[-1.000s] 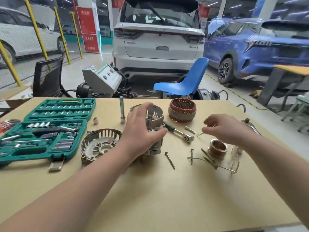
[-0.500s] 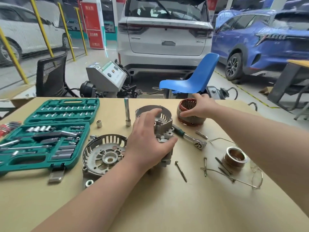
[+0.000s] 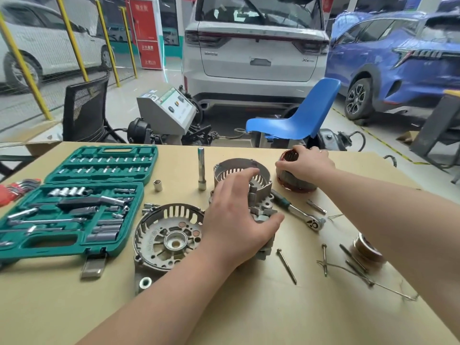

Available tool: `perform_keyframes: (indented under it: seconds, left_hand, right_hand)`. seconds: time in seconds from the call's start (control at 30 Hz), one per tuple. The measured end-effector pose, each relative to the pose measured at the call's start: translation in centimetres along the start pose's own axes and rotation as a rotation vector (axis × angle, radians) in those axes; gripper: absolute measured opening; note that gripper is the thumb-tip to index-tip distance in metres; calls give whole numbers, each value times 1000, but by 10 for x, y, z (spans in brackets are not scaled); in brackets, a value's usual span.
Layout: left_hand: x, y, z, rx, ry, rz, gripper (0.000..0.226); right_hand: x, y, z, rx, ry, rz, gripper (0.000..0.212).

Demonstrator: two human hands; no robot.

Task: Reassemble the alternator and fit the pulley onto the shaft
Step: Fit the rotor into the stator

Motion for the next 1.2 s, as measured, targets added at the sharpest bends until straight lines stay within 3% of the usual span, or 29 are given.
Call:
perform_keyframes:
  seconds: [0.2,0.3,0.43,0.5,0.6,0.73,0.87,1.07,1.2]
  left_hand:
    - [0,1,0,7,6,0,79]
    - [0,2,-1,14,8,17,78]
    - [0,3,-1,11,-2,0,77]
    - [-3,2,0,25,-48,-48,77]
    - [-19,0,-4,58,-147,-89,69]
    - [-65,-4,-23,17,-38,51,54]
    - [-105,-28,-59,-137,87,115,54]
    - [-106,-89,-82,-320,149,61,60]
    - [-97,-100,-64,-274,199,24,71]
  right_hand:
    - [-7,-16,3,-85,131,37,85]
    - [-21,-36,3,-175,432,63,76]
    - [-43,-79,-2,-285,1013,80,47]
    - [-46,-104,-4,-337,1300,-8,43]
    - [-35,-140,-4,-470,1777,-236,53]
    - [-11,-186,7,-658,2168,-559,78]
    - [11,-209,8,-765,2309,-710,84]
    - [23,-215,10,-649,2386,-759,90]
    - [30,-211,9,-559,2398,-732,87]
Point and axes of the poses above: each hand's wrist, its own y-axis towards the middle knuckle, its own x-axis out of the palm, z = x × y, the point moved 3 cm from there along y, towards the middle knuckle, and after that the axes turned 13 degrees about -z, right-handed, at the moved point
